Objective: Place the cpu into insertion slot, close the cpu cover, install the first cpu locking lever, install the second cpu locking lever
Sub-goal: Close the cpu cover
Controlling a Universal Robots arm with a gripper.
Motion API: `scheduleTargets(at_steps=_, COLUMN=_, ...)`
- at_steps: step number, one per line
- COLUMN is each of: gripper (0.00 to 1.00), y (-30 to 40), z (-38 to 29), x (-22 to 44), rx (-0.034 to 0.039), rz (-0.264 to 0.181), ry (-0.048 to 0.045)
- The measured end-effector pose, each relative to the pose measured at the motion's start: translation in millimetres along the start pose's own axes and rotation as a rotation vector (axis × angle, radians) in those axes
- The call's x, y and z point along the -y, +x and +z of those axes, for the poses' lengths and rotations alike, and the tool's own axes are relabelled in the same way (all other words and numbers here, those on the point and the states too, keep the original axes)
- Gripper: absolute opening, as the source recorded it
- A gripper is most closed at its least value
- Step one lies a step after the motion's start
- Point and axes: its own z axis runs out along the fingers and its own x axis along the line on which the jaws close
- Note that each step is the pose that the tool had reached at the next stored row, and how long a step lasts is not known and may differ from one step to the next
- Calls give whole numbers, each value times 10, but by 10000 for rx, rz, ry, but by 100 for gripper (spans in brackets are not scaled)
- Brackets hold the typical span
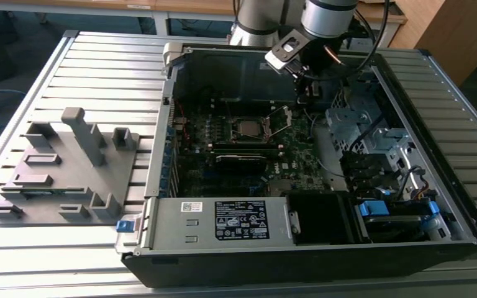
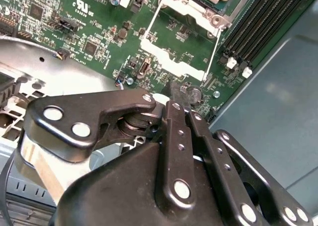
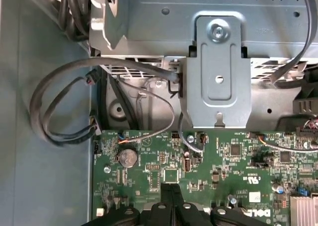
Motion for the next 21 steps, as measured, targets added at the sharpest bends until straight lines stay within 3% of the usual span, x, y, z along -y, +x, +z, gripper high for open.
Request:
scheduleTargets(at_steps=13, gripper=10, y=1, z=139, x=-8, rx=0, rz=0, ry=0)
scheduleTargets(at_steps=21, gripper=10, y=2, z=158, x=-8, rx=1, rz=0, ry=0)
